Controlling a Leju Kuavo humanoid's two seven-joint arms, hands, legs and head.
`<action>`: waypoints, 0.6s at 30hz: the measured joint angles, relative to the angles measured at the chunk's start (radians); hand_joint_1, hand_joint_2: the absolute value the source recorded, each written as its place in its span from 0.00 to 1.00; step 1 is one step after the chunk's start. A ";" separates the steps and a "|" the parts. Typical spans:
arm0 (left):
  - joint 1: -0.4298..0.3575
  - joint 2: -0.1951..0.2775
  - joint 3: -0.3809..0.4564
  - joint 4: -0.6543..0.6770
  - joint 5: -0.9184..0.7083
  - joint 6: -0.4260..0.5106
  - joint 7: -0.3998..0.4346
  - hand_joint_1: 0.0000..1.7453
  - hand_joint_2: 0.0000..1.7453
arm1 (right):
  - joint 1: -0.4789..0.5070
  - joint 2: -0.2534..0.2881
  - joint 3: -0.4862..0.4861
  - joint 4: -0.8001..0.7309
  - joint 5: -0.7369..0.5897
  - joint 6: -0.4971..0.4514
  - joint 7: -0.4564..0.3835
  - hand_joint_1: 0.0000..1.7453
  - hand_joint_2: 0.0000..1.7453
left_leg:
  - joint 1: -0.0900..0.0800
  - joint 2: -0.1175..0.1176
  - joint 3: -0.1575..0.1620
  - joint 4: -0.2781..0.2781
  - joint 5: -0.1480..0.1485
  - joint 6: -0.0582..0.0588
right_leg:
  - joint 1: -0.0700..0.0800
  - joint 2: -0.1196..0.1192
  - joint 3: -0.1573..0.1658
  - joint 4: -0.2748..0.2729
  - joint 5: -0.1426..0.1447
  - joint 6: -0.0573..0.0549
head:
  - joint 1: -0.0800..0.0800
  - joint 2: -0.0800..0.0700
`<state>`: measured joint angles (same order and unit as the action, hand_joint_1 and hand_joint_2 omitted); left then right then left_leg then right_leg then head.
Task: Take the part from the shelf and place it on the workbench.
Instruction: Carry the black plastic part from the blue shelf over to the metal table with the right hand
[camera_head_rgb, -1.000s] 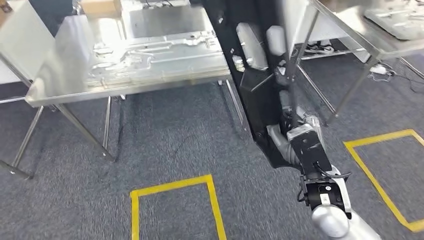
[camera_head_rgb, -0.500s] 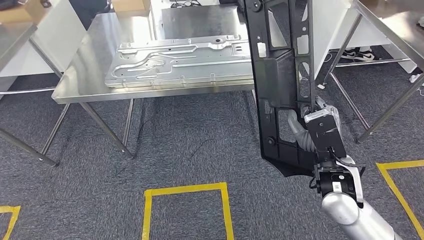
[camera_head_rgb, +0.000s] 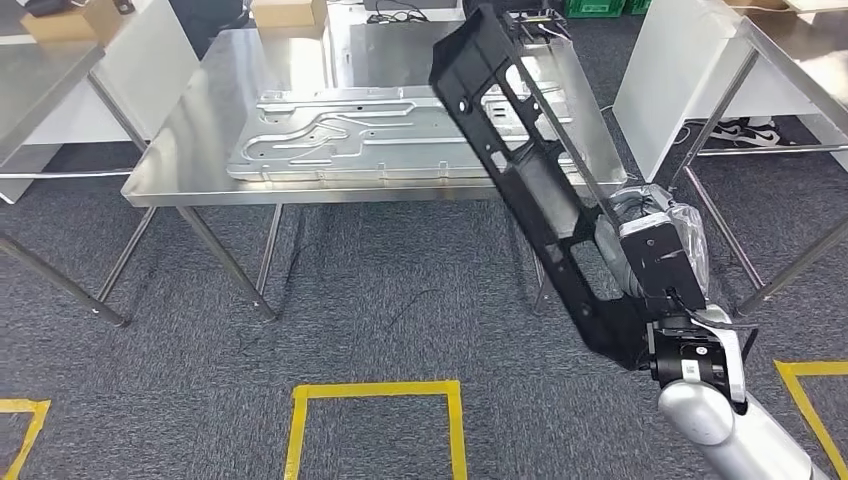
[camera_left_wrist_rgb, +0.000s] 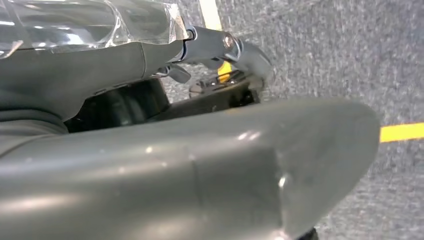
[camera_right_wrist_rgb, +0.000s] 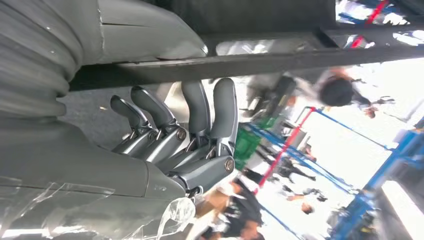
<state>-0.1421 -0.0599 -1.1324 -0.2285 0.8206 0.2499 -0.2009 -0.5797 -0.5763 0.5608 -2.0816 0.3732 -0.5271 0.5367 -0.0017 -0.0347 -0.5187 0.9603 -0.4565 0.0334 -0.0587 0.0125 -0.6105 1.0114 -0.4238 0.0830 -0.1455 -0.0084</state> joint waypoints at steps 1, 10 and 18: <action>0.000 0.000 0.000 0.000 -0.001 -0.001 0.002 0.00 0.00 | -0.001 -0.001 -0.001 -0.001 0.001 0.001 0.003 1.00 1.00 | 0.001 -0.001 -0.001 0.002 -0.002 -0.001 | -0.001 -0.001 -0.003 0.003 -0.002 -0.010 | -0.001 0.000; 0.000 -0.001 -0.001 0.000 -0.008 -0.003 0.014 0.00 0.00 | -0.019 -0.010 -0.016 -0.010 -0.006 -0.006 0.017 1.00 1.00 | 0.001 0.025 -0.155 0.284 -0.094 0.000 | 0.016 -0.008 0.002 0.004 -0.010 -0.037 | 0.000 0.000; 0.000 0.001 -0.002 0.000 -0.008 -0.005 0.015 0.00 0.00 | -0.032 -0.017 -0.026 -0.017 -0.015 -0.025 0.017 1.00 1.00 | -0.031 0.031 -0.035 -0.008 0.040 0.058 | 0.019 -0.016 0.015 -0.001 -0.018 -0.016 | 0.001 0.000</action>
<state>-0.1420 -0.0592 -1.1346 -0.2286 0.8126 0.2446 -0.1864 -0.6120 -0.5936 0.5350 -2.0984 0.3578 -0.5522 0.5538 -0.0327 -0.0039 -0.5541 0.9525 -0.4160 0.0913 -0.0396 -0.0039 -0.5958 1.0108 -0.4417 0.0672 -0.1446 -0.0084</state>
